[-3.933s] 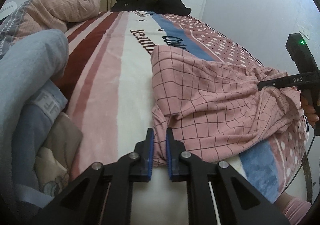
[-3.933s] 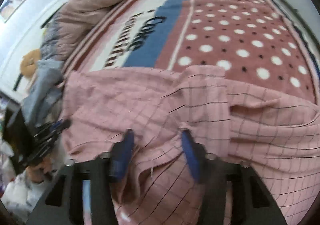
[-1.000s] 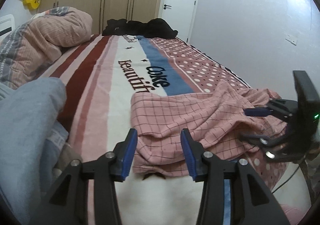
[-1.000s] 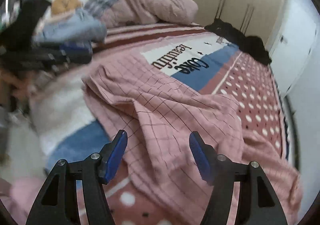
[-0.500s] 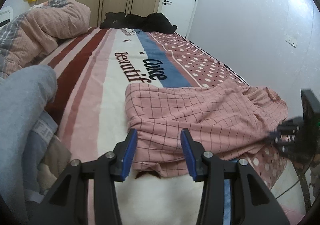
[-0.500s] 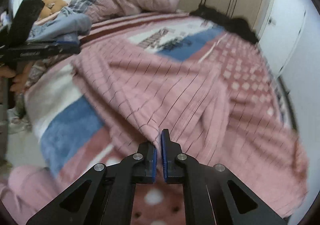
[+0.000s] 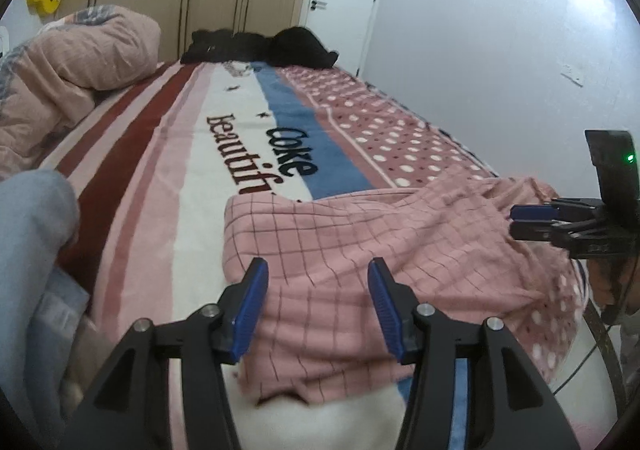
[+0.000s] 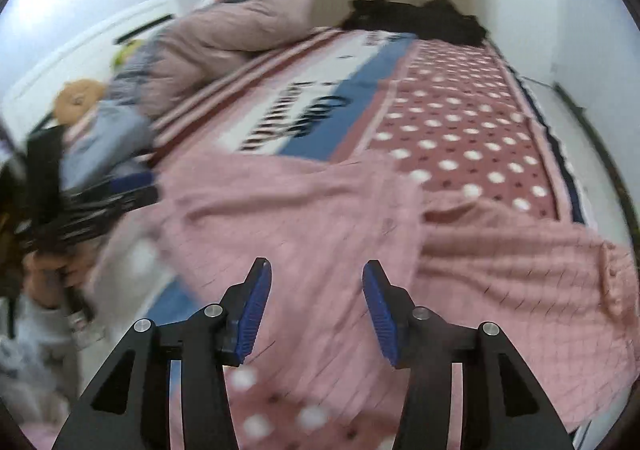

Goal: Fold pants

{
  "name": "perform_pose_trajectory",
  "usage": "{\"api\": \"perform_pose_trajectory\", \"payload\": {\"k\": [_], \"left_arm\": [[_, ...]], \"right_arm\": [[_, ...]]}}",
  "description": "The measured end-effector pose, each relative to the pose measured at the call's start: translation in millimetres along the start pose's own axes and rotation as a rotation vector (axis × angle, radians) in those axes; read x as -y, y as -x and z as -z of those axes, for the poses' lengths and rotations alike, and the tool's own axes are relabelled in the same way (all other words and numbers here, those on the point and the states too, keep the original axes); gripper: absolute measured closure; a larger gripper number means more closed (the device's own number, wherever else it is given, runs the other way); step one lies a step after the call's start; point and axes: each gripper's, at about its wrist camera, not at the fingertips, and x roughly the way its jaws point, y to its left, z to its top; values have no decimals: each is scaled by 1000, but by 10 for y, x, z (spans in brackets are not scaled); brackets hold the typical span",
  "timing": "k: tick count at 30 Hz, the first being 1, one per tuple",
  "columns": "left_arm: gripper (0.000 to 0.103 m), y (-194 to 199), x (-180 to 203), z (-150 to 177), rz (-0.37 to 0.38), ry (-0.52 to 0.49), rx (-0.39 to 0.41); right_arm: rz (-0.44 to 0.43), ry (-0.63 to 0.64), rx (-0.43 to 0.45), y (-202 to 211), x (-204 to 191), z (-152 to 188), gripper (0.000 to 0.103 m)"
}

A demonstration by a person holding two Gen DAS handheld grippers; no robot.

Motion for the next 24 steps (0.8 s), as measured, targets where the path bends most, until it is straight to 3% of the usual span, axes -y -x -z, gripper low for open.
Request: {"api": "perform_pose_trajectory", "payload": {"k": [3, 4, 5, 6, 10, 13, 15, 16, 18, 20, 21, 23, 24], "left_arm": [[62, -117, -14, -3, 29, -1, -31], [81, -144, -8, 27, 45, -7, -51], [94, -163, 3, 59, 54, -17, -70], [95, -176, 17, 99, 56, -28, -90], [100, -197, 40, 346, 58, -54, -159], [100, -127, -18, 433, 73, -27, -151], [100, -70, -47, 429, 70, -6, -141], [98, -18, -64, 417, 69, 2, -130], [83, 82, -99, 375, 54, 5, -105], [59, 155, -127, 337, 33, 11, -75], [56, 175, -158, 306, 4, 15, -61], [54, 131, -220, 242, -27, 18, -55], [51, 80, -267, 214, -17, 21, -61]], "right_arm": [[-3, -52, -24, -261, 123, -25, 60], [-5, -67, -18, -313, 156, -31, 67], [-14, -75, -11, -353, 171, -25, 91], [-23, -84, -13, -389, 194, -21, 102], [39, -131, -16, -398, 306, 26, 102], [113, -146, -23, -356, 379, 95, 103], [81, -179, -31, -314, 430, 130, 103], [68, -193, -26, -269, 431, 130, 103], [57, -191, 10, -151, 371, 99, 99], [40, -156, 43, -48, 252, 39, 97], [25, -128, 54, -20, 155, -18, 94], [-26, -63, 57, -31, -64, -137, 65], [-52, -31, 55, -64, -168, -184, 61]]}}
